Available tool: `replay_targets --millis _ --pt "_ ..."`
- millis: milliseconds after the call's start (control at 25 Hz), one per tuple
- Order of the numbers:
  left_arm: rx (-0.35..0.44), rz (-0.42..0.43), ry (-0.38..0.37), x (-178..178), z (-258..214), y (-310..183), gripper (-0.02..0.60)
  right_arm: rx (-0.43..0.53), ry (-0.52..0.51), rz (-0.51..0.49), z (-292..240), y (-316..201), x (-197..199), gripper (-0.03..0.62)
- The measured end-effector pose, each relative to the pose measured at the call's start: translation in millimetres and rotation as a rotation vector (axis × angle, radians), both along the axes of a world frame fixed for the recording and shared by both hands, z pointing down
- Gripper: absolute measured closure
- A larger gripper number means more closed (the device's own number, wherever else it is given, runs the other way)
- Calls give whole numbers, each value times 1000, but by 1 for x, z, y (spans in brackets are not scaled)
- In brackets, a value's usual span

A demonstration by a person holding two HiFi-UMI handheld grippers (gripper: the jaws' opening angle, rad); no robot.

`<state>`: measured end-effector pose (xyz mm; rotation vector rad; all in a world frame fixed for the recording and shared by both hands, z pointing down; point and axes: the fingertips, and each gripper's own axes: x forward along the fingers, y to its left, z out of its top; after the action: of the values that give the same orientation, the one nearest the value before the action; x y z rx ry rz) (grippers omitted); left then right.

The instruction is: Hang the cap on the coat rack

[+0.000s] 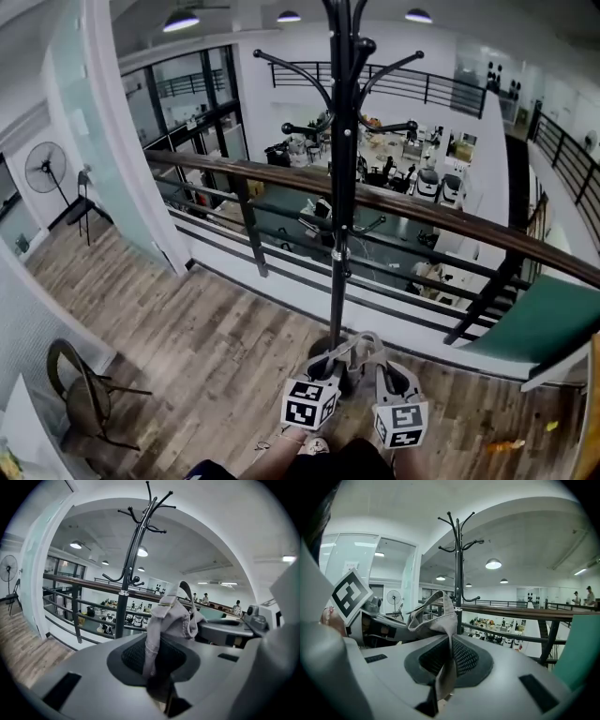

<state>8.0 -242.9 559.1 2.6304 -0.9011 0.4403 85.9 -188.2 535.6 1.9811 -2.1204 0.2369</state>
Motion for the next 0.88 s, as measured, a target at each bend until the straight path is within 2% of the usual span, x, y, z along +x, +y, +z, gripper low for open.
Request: replay_targets --millis 120,280,560,760,880 --pt "2 25 6 4 -6 -3 523 0 7 14 -6 -5 5 565" --pt "30 3 46 6 -27 -8 523 18 -9 -22 -24 -9 4 568" --pt "85 48 63 26 -79 -21 523 83 46 -59 -76 -25 16 568" --pt "132 61 93 40 -124 -36 523 103 44 -76 -117 -40 33 566" --pt "190 81 89 54 -147 -42 523 129 40 -79 -139 -49 48 566"
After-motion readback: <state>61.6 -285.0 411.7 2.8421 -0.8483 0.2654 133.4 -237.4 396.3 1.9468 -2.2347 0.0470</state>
